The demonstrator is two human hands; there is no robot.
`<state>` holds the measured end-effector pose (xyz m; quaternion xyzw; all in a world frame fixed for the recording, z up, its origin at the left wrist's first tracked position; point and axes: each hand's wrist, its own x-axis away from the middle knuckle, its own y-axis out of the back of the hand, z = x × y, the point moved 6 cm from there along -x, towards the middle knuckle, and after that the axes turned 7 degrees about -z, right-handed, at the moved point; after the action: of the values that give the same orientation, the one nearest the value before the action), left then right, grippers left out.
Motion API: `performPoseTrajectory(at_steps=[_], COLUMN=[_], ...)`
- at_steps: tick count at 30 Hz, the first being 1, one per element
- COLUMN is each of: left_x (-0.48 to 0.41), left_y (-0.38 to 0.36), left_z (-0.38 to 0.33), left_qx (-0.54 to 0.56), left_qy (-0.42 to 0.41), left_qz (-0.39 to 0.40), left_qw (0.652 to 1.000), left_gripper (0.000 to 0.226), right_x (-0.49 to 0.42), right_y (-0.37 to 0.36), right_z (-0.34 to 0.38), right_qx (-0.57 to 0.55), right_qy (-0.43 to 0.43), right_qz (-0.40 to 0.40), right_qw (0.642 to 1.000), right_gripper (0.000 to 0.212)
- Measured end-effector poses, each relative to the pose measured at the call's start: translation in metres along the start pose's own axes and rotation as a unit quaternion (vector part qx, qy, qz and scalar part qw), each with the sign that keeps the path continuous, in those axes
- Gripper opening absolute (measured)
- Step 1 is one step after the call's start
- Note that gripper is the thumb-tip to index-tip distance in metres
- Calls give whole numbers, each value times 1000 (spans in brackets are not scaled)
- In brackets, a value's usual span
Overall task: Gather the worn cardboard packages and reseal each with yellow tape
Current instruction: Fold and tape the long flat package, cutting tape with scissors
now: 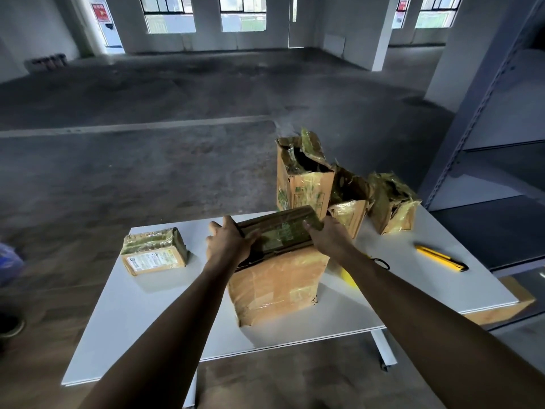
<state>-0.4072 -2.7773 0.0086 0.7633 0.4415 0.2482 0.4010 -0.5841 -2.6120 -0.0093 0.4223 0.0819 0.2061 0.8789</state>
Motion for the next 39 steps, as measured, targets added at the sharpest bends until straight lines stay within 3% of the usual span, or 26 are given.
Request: performPoseTrajectory(at_steps=[4, 6, 10, 13, 18, 23, 24, 27, 30, 37, 39], left_x=[-6, -3, 15, 16, 15, 16, 14, 16, 28, 12, 9], left_y=[9, 15, 9, 8, 6, 5, 8, 13, 20, 38, 42], left_z=[4, 6, 16, 20, 26, 26, 24, 2, -23, 6, 11], left_qx=[66, 92, 120, 108, 151, 40, 37, 86, 146, 172, 220], left_qy=[-26, -25, 77, 86, 100, 52, 47, -15, -29, 12, -8], left_qz=[-25, -37, 37, 50, 44, 45, 38, 65, 82, 29, 25], left_qw=[997, 995, 989, 989, 983, 997, 997, 994, 985, 985, 975], left_gripper=[35, 37, 97, 119, 87, 53, 59, 106, 116, 54, 31], right_x=[-4, -2, 6, 8, -1, 11, 14, 24, 32, 35, 34], right_y=[3, 2, -11, -9, 34, 46, 40, 12, -23, -46, -55], right_z=[-5, -8, -8, -4, 15, 30, 30, 45, 54, 24, 17], right_qx=[-42, -82, -145, -163, -143, -177, -200, -185, -182, -46, -46], right_qy=[-16, -28, -26, -25, -20, -3, 0, 56, 61, 65, 66], right_qz=[-13, -8, 89, 66, -41, -89, -78, 0, 37, 93, 95], right_qw=[999, 996, 985, 984, 989, 980, 977, 981, 981, 992, 992], right_gripper=[46, 43, 64, 51, 38, 46, 42, 38, 50, 93, 77])
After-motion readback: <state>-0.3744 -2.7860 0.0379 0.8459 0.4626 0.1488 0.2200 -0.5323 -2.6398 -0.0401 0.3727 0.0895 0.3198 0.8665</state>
